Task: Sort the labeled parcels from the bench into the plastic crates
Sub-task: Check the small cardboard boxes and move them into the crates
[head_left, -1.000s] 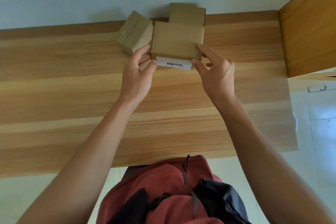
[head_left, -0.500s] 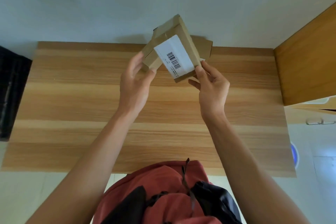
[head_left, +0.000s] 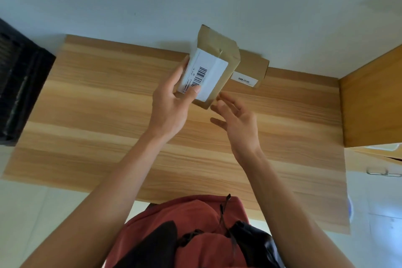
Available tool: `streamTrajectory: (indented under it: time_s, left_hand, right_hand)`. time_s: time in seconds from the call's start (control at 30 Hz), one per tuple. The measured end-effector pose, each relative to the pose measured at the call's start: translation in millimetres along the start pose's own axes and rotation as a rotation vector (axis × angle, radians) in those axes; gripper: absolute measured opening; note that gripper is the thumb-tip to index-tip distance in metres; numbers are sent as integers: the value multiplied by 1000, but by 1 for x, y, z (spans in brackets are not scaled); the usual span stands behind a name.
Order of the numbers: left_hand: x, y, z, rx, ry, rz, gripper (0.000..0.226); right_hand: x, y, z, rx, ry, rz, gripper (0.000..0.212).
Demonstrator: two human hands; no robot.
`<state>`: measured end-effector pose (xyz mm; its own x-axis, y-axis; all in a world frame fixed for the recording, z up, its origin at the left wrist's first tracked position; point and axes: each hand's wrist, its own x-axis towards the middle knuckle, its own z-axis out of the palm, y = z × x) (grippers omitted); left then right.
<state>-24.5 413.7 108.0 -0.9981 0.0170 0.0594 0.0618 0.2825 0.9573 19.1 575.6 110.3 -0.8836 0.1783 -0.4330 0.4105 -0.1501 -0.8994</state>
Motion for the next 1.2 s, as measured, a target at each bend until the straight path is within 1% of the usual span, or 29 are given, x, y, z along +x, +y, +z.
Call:
streamTrajectory:
  time_s: [0.1,0.2,0.27,0.37,0.4,0.43,0.5,0.57,0.7,0.73,0.8,0.87,0.9,1.0,1.1,1.2]
  left_hand:
    - [1,-7,-16,228,-2,103,60]
    - [4,-10,-27,481,-45,206,62]
    - [6,-7,-29,616,-66,290,63]
    - [8,3,-25,693,-102,358,64]
    - [8,4,-24,704,-109,385,64]
    - [7,4,-22,714,-112,410,63]
    - [6,1,-22,725,-111,439,61]
    - [5,-3,-23,723,-111,448,60]
    - [0,-5,-24,625,-67,424,64]
    - [-3,-5,-24,555,-37,371,67]
    - [-9,-3,-26,354,28,166,66]
    - [-13,2,-28,139,69,-27,62]
    - [-14,5,-27,59,79,-78,61]
    - [-17,14,-22,-102,97,-115,54]
    - [-22,18,-18,-152,124,-98,51]
    - [-28,18,-18,-196,163,-100,55]
  right_hand:
    - [4,-12,-15,-160,103,-165,49]
    - [7,-25,-23,-249,94,-285,60]
    - [10,-31,-22,-289,70,-298,69]
    - [13,-34,-12,-313,23,-261,81]
    - [14,-33,-9,-300,14,-248,79]
    - [14,-34,-6,-281,7,-244,70]
    - [14,-35,-2,-238,7,-251,46]
    - [12,-35,0,-192,15,-244,43]
    - [10,-31,-1,-137,51,-231,38]
    - [9,-31,-1,-116,66,-227,41]
    - [7,-32,-2,-74,90,-230,44]
    - [5,-34,-3,-56,88,-260,36]
    - [3,-35,-3,-50,82,-278,35]
    - [-2,-34,0,-25,57,-322,35]
    - [-4,-30,-1,-47,26,-335,35]
    - [-4,-28,-5,-112,10,-366,41]
